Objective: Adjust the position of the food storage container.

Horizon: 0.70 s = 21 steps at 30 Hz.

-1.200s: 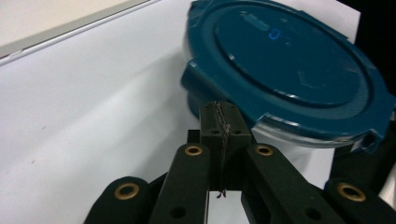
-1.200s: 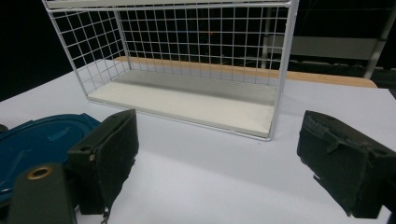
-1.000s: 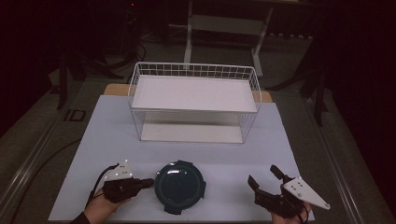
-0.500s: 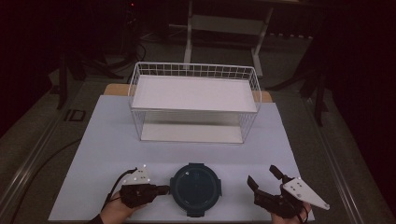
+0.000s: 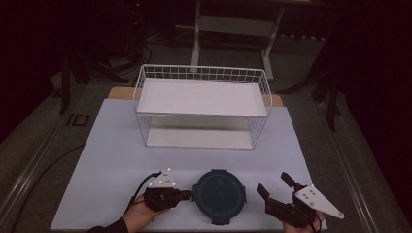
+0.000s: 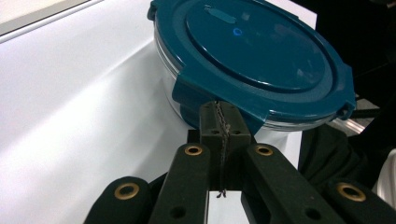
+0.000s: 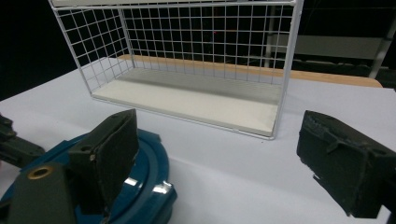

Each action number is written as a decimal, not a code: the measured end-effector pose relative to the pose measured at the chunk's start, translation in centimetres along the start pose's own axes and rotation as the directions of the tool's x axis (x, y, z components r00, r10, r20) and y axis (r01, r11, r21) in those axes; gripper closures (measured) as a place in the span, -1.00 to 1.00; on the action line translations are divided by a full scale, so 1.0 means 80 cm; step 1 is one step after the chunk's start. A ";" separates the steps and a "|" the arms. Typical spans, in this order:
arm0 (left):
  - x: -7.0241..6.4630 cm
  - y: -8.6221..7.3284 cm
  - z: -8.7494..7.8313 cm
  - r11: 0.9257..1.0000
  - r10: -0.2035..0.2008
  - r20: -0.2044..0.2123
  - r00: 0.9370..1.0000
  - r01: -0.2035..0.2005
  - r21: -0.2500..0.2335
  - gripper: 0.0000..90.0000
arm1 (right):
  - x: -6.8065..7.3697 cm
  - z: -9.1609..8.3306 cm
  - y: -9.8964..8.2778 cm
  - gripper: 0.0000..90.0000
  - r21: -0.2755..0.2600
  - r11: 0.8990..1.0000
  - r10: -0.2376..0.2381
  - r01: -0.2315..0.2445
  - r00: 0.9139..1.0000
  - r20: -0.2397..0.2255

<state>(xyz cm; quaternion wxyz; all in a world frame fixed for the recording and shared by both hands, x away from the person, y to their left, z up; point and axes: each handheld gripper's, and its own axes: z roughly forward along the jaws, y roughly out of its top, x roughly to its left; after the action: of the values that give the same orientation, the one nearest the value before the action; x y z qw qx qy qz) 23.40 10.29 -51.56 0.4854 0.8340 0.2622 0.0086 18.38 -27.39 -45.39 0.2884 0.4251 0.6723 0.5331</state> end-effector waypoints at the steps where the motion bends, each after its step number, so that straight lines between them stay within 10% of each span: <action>1: 0.000 0.001 0.002 1.000 -0.001 0.001 1.000 0.001 -0.001 0.99 | 0.000 0.000 0.000 -0.72 0.000 1.000 0.000 0.000 1.000 -0.002; 12: -0.011 0.010 0.009 0.999 0.044 0.009 0.999 -0.044 -0.019 0.95 | 0.001 0.000 0.000 -0.72 0.010 1.000 -0.004 0.004 1.000 -0.016; 21: -0.007 0.020 -0.014 0.996 -0.024 0.085 0.996 0.032 -0.084 -0.40 | 0.006 0.001 0.000 -0.72 0.014 1.000 -0.028 0.028 0.999 -0.029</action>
<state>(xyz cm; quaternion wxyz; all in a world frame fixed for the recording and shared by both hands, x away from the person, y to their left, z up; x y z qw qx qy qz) 23.32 10.35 -49.55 0.5314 0.8083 0.2526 -0.0221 18.20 -26.94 -45.35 0.2831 0.4099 0.6860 0.5303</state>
